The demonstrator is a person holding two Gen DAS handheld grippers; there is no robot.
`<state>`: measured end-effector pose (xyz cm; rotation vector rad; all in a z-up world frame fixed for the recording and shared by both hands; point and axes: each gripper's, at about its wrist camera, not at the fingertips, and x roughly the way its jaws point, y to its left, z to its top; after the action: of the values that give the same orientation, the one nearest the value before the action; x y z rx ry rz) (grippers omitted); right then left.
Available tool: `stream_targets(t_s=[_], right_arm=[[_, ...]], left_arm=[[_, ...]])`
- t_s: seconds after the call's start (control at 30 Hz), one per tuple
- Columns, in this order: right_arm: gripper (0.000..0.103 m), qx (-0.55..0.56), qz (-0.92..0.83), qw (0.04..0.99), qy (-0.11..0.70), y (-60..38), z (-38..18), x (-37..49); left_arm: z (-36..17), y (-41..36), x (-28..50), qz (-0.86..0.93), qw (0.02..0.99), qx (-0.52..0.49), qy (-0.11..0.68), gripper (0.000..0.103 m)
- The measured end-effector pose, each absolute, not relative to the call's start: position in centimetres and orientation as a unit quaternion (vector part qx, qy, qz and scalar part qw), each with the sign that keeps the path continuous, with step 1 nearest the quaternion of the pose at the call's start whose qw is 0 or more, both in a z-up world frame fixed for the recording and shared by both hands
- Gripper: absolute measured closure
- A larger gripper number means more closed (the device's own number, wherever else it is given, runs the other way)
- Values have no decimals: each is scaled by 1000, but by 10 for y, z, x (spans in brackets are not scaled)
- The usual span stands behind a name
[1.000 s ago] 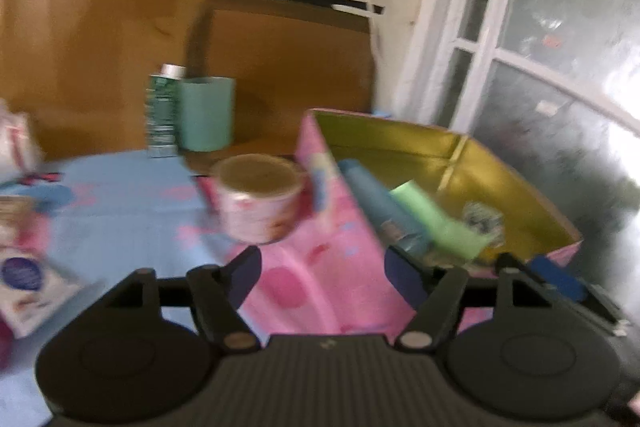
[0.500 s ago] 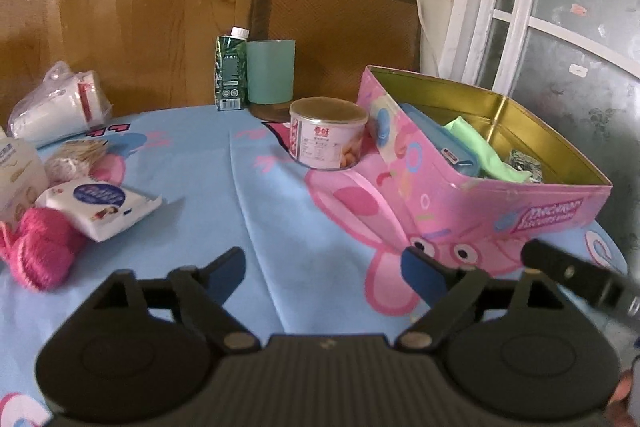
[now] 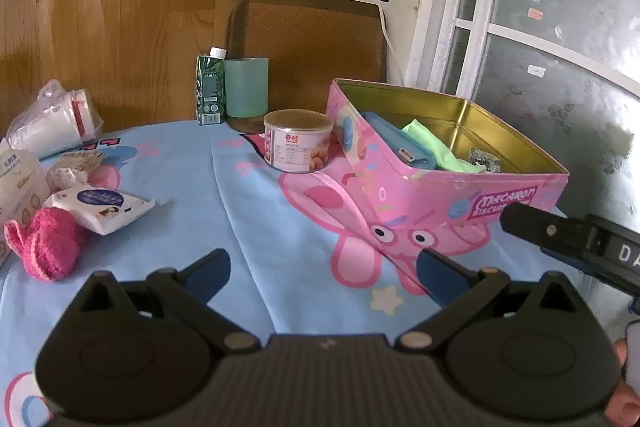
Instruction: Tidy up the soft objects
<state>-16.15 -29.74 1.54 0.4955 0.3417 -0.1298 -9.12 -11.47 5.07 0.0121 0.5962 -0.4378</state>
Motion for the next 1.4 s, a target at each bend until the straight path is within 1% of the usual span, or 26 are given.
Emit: stream_targets(t_s=[0.27, 0.77, 1.4], right_arm=[[27, 237, -53, 953, 180, -295, 12, -157], [26, 241, -53, 948, 198, -293, 4, -152], [24, 237, -60, 948, 201, -288, 1, -152]], left_arm=[[49, -113, -95, -204, 936, 28, 286, 0], [42, -107, -90, -197, 935, 33, 293, 0], [35, -100, -86, -185, 936, 34, 298, 0]])
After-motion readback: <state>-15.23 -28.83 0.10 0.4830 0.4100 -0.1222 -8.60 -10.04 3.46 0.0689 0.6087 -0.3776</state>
